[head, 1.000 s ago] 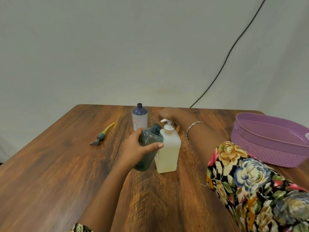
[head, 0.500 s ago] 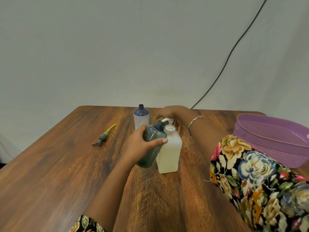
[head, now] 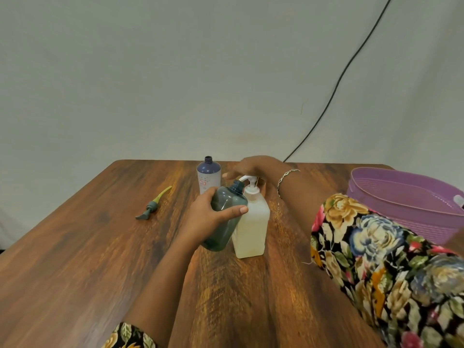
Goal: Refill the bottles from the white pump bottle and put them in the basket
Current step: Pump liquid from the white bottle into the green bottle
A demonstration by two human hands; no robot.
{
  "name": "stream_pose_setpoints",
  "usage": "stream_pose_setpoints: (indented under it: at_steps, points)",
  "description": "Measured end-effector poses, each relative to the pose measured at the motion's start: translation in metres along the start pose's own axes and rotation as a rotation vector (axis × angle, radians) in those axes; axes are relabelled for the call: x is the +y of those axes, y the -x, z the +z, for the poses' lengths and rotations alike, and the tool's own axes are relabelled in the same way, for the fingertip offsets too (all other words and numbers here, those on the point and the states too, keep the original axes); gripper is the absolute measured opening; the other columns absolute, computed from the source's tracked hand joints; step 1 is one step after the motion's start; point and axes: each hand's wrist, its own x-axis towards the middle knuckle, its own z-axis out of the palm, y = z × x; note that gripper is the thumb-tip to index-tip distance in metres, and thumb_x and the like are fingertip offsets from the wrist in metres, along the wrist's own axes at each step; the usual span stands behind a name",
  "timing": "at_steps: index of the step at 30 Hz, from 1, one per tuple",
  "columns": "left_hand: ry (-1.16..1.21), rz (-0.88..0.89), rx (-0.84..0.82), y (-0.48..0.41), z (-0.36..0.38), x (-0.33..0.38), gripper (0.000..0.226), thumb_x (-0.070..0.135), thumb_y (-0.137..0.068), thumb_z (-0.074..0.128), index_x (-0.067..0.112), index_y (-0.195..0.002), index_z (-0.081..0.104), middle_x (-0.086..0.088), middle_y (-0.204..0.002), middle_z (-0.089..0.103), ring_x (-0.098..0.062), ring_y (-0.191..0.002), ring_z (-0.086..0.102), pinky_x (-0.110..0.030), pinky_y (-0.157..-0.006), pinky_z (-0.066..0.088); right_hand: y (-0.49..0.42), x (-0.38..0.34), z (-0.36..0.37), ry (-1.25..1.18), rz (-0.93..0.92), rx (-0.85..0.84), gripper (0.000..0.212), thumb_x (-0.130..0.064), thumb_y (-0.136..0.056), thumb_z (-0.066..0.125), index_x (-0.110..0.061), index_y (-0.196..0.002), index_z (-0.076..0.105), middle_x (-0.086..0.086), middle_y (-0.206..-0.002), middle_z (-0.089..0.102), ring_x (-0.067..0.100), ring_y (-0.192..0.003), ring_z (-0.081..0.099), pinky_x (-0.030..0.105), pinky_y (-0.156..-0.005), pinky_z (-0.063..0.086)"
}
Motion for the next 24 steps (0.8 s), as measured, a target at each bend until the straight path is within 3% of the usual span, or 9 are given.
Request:
stream_pose_setpoints:
  at_steps: [4, 6, 8, 9, 11, 13, 17, 20, 24]
  points:
    - [-0.010, 0.006, 0.015, 0.001, 0.001, 0.003, 0.066, 0.043, -0.072, 0.071, 0.019, -0.129, 0.046, 0.003, -0.118, 0.053, -0.019, -0.109, 0.054, -0.025, -0.083, 0.045, 0.006, -0.003, -0.003, 0.014, 0.020, -0.015, 0.060, -0.042, -0.098, 0.040, 0.003, -0.138, 0.034, 0.023, -0.137, 0.045, 0.037, -0.117, 0.050, 0.037, -0.082, 0.040]
    - [-0.018, 0.007, 0.016, 0.001, 0.001, 0.003, 0.068, 0.046, -0.070, 0.071, 0.020, -0.128, 0.046, 0.005, -0.116, 0.053, -0.018, -0.107, 0.054, -0.022, -0.078, 0.045, 0.004, -0.002, -0.001, -0.021, 0.016, 0.007, 0.058, -0.040, -0.099, 0.039, 0.002, -0.138, 0.035, 0.021, -0.138, 0.044, 0.036, -0.121, 0.047, 0.037, -0.081, 0.039]
    - [-0.002, 0.010, -0.002, 0.001, 0.000, 0.003, 0.073, 0.054, -0.062, 0.067, 0.021, -0.124, 0.047, 0.005, -0.116, 0.054, -0.017, -0.106, 0.054, -0.018, -0.076, 0.045, 0.001, 0.000, 0.003, -0.002, -0.004, 0.019, 0.049, -0.034, -0.100, 0.039, 0.001, -0.135, 0.040, 0.018, -0.128, 0.052, 0.032, -0.111, 0.053, 0.034, -0.080, 0.037]
    - [0.010, 0.011, -0.011, 0.000, 0.000, 0.003, 0.073, 0.056, -0.058, 0.065, 0.023, -0.121, 0.047, 0.004, -0.115, 0.054, -0.017, -0.105, 0.054, -0.018, -0.076, 0.045, -0.002, 0.001, 0.004, 0.047, -0.017, 0.029, 0.043, -0.030, -0.101, 0.040, 0.001, -0.130, 0.045, 0.016, -0.113, 0.057, 0.029, -0.097, 0.056, 0.033, -0.078, 0.037]
    - [0.018, 0.014, -0.019, -0.001, -0.001, 0.002, 0.066, 0.055, -0.059, 0.065, 0.027, -0.115, 0.046, 0.006, -0.112, 0.054, -0.016, -0.104, 0.055, -0.018, -0.075, 0.045, -0.007, 0.001, 0.005, 0.177, -0.009, 0.065, 0.029, -0.024, -0.099, 0.043, 0.002, -0.105, 0.057, 0.010, -0.080, 0.051, 0.021, -0.067, 0.049, 0.030, -0.068, 0.039]
    - [0.019, 0.019, -0.025, -0.002, -0.002, 0.000, 0.060, 0.052, -0.063, 0.067, 0.027, -0.114, 0.046, 0.006, -0.110, 0.055, -0.015, -0.102, 0.055, -0.017, -0.073, 0.044, -0.010, 0.000, 0.007, 0.269, 0.007, 0.091, 0.027, -0.022, -0.099, 0.044, -0.001, -0.085, 0.054, 0.008, -0.072, 0.044, 0.019, -0.060, 0.044, 0.030, -0.062, 0.039]
    - [0.027, 0.030, -0.034, -0.001, -0.005, 0.002, 0.068, 0.053, -0.059, 0.065, 0.023, -0.118, 0.049, 0.004, -0.111, 0.057, -0.015, -0.100, 0.057, -0.019, -0.073, 0.045, -0.007, -0.002, 0.005, 0.173, -0.015, 0.090, 0.024, -0.025, -0.099, 0.043, -0.004, -0.108, 0.052, 0.012, -0.083, 0.051, 0.022, -0.065, 0.048, 0.032, -0.066, 0.041]
    - [0.048, 0.044, -0.035, -0.004, -0.009, 0.009, 0.071, 0.054, -0.059, 0.068, 0.020, -0.119, 0.051, 0.002, -0.111, 0.059, -0.016, -0.100, 0.058, -0.021, -0.074, 0.046, 0.005, -0.004, -0.005, -0.055, -0.039, 0.044, 0.045, -0.033, -0.100, 0.039, 0.002, -0.127, 0.047, 0.017, -0.114, 0.055, 0.028, -0.084, 0.051, 0.035, -0.077, 0.041]
    - [0.049, 0.023, -0.037, -0.001, -0.007, 0.005, 0.073, 0.056, -0.059, 0.073, 0.019, -0.119, 0.053, 0.001, -0.112, 0.060, -0.017, -0.101, 0.058, -0.026, -0.079, 0.049, 0.010, -0.003, -0.002, -0.047, -0.043, 0.035, 0.050, -0.036, -0.100, 0.039, 0.004, -0.130, 0.043, 0.018, -0.113, 0.056, 0.021, -0.066, 0.047, 0.034, -0.074, 0.041]
